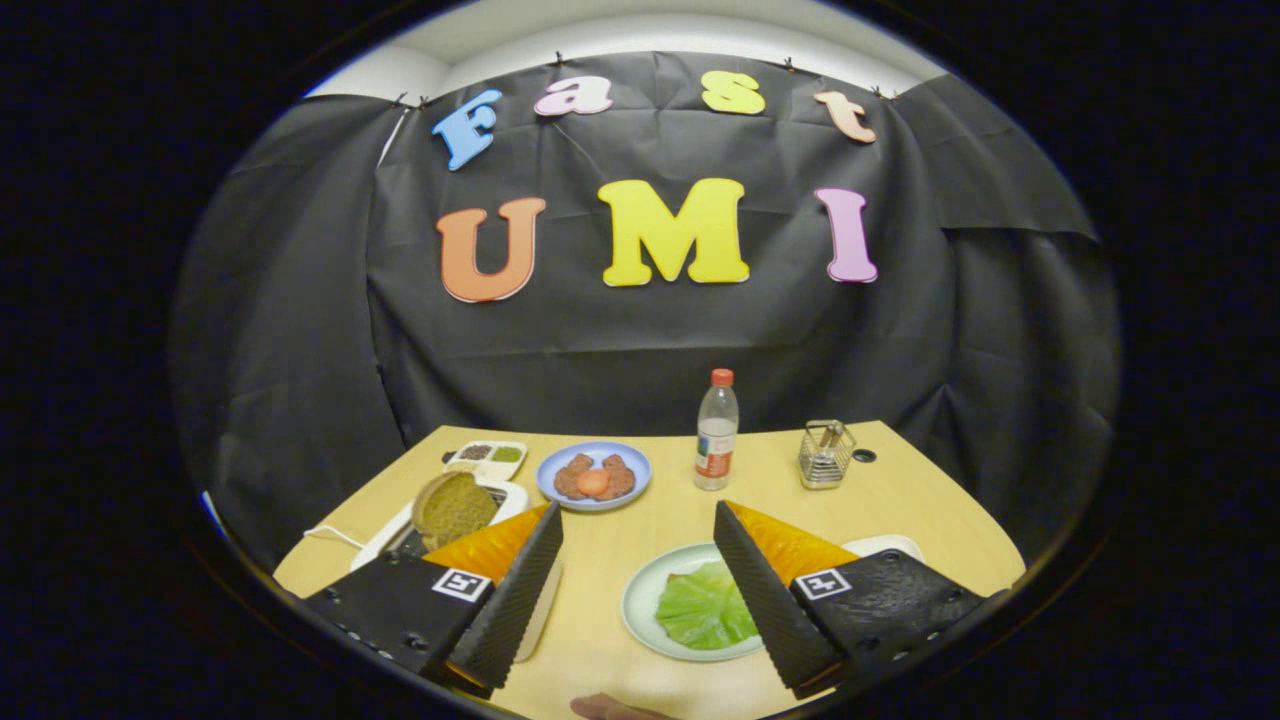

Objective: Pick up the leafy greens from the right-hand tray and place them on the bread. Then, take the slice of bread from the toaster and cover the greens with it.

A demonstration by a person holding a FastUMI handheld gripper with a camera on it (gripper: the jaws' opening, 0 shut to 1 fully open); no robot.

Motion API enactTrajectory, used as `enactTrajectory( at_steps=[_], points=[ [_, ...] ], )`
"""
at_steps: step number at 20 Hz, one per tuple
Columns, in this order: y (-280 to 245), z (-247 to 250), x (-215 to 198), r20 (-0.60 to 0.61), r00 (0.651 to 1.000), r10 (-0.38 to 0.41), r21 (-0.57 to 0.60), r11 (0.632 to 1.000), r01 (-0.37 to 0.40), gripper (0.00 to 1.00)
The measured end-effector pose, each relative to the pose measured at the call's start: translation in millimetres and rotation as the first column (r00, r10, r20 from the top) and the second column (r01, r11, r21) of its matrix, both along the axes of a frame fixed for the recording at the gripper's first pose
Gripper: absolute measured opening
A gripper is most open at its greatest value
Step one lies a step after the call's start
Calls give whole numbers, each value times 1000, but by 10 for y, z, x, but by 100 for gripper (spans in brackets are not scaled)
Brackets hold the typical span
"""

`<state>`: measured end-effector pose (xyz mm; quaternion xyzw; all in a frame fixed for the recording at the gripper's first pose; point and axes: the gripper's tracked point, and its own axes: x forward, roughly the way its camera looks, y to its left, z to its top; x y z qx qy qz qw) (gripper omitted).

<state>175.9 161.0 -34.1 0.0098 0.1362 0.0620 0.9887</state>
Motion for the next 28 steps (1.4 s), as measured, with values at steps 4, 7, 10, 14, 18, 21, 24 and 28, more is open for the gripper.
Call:
enactTrajectory(
  at_steps=[4, 7, 10, 14, 18, 21, 24, 28],
  points=[
    [510, 33, -23, 4, 999, 41, 19, 999, -41, 95],
    [928, 29, 5, 10, 997, 78, 24, 997, -78, 95],
    [1264, -30, 79, 20, 996, 91, 6, 996, -91, 95],
    [1532, -291, 243, 3, 998, 65, -72, 995, -64, 95],
    [1557, -469, 416, -42, 999, 6, -125, 992, -11, 86],
    [1507, -599, 521, -88, 995, -35, -137, 990, 23, 67],
    [1491, -660, 595, -119, 992, -42, -154, 988, 24, 40],
    [1528, -623, 535, -127, 992, -8, -140, 990, -9, 16]
  ],
)
